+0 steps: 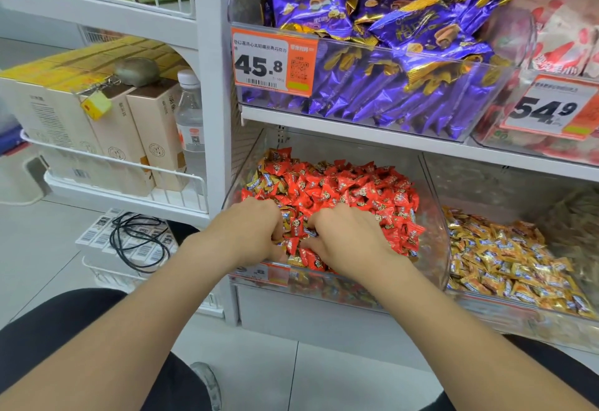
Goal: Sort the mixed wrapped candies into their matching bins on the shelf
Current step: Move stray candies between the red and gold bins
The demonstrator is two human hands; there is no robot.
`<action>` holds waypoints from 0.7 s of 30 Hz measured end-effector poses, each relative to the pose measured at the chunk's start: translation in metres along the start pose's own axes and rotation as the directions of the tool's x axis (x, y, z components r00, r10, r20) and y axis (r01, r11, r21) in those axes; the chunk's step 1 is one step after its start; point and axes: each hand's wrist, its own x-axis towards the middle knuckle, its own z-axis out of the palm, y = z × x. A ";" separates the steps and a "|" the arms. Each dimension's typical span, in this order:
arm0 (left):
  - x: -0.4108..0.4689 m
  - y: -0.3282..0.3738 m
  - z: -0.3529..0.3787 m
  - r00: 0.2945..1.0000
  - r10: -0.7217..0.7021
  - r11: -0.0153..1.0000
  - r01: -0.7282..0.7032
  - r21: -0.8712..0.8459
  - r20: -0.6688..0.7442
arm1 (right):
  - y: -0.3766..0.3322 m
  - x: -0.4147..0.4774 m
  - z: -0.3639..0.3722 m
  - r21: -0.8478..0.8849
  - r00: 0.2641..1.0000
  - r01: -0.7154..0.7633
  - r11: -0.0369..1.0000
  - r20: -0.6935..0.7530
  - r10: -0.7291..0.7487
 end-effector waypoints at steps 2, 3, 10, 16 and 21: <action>0.003 0.001 0.002 1.000 0.000 1.000 0.000 0.027 -0.009 | -0.003 0.003 0.002 0.005 1.000 -0.015 1.000 0.015 0.015; 0.004 0.002 0.002 1.000 -0.001 0.999 0.002 0.040 -0.010 | -0.004 0.003 0.002 0.011 1.000 -0.015 1.000 0.012 0.015; 0.005 0.001 0.001 0.998 0.027 0.999 -0.026 -0.018 0.059 | 0.010 -0.004 -0.019 0.246 0.992 -0.102 0.964 -0.045 0.116; -0.002 0.004 -0.009 0.997 0.057 0.968 -0.044 -0.247 0.046 | 0.035 -0.009 -0.019 0.401 0.985 -0.070 0.913 -0.116 0.127; -0.005 0.013 -0.011 0.994 -0.030 0.941 -0.009 -0.338 -0.109 | 0.029 -0.007 -0.013 0.522 0.994 0.110 0.846 -0.063 -0.090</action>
